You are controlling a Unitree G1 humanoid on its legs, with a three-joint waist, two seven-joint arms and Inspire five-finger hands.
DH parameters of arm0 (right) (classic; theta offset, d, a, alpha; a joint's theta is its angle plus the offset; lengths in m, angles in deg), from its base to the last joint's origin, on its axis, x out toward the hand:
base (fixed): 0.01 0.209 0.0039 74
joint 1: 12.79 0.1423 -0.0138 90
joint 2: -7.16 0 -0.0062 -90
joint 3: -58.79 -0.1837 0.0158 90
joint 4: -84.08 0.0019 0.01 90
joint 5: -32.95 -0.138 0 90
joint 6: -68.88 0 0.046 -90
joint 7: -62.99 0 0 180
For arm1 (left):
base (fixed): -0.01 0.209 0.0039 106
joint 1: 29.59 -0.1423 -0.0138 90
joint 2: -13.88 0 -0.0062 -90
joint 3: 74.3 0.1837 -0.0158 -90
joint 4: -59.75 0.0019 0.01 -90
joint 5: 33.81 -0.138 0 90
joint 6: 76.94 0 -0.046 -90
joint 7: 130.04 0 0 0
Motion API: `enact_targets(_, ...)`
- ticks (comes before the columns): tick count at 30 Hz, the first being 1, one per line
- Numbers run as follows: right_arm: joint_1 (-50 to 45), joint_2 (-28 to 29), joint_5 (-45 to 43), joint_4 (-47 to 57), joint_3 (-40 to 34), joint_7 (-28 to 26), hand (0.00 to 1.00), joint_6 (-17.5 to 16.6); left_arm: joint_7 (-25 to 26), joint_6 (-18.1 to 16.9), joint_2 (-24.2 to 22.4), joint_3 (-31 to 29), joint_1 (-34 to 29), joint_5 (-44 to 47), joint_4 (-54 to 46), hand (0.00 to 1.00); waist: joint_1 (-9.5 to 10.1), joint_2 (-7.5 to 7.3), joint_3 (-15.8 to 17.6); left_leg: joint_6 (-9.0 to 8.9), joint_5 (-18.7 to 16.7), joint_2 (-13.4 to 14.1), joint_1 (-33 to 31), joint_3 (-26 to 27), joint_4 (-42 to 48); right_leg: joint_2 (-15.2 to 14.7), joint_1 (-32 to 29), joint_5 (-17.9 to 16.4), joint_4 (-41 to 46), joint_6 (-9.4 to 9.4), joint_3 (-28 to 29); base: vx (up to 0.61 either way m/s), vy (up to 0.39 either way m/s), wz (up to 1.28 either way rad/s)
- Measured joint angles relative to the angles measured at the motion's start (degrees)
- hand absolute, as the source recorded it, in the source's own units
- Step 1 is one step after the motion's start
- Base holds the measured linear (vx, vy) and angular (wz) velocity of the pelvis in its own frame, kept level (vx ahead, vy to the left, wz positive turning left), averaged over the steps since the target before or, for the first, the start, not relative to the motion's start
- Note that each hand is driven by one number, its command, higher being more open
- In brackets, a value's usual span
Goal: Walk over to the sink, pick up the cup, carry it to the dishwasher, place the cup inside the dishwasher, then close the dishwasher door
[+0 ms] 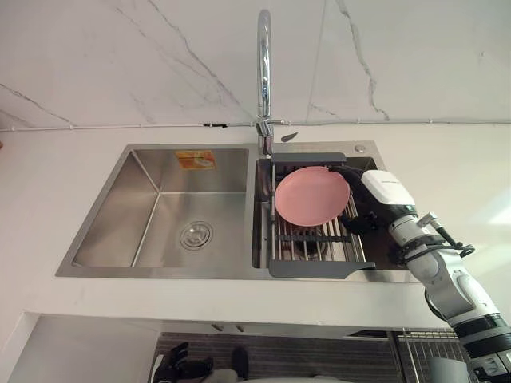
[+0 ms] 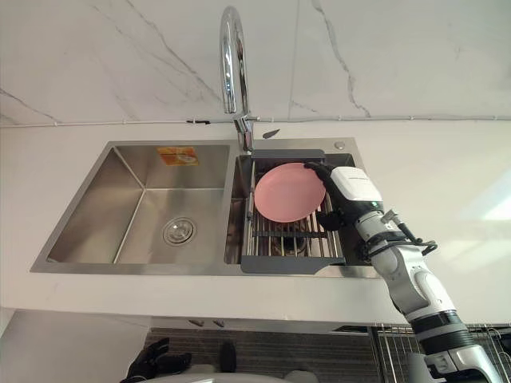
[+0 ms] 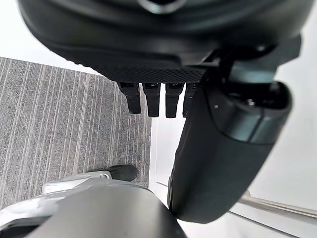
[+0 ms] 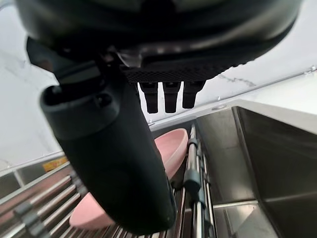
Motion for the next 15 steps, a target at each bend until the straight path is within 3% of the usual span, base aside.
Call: enact_targets(15, 0.3, -1.1, 11.9, 0.0, 1.5, 2.5, 0.9, -0.4, 0.0, -0.1, 0.0, 0.0, 0.0, -0.5, -0.1, 0.9, -0.26, 0.25, 0.4, 0.3, 0.2, -0.4, 0.1, -0.6, 0.0, -0.3, 0.5, 0.1, -0.2, 0.22, -0.8, 0.0, -0.002, 0.01)
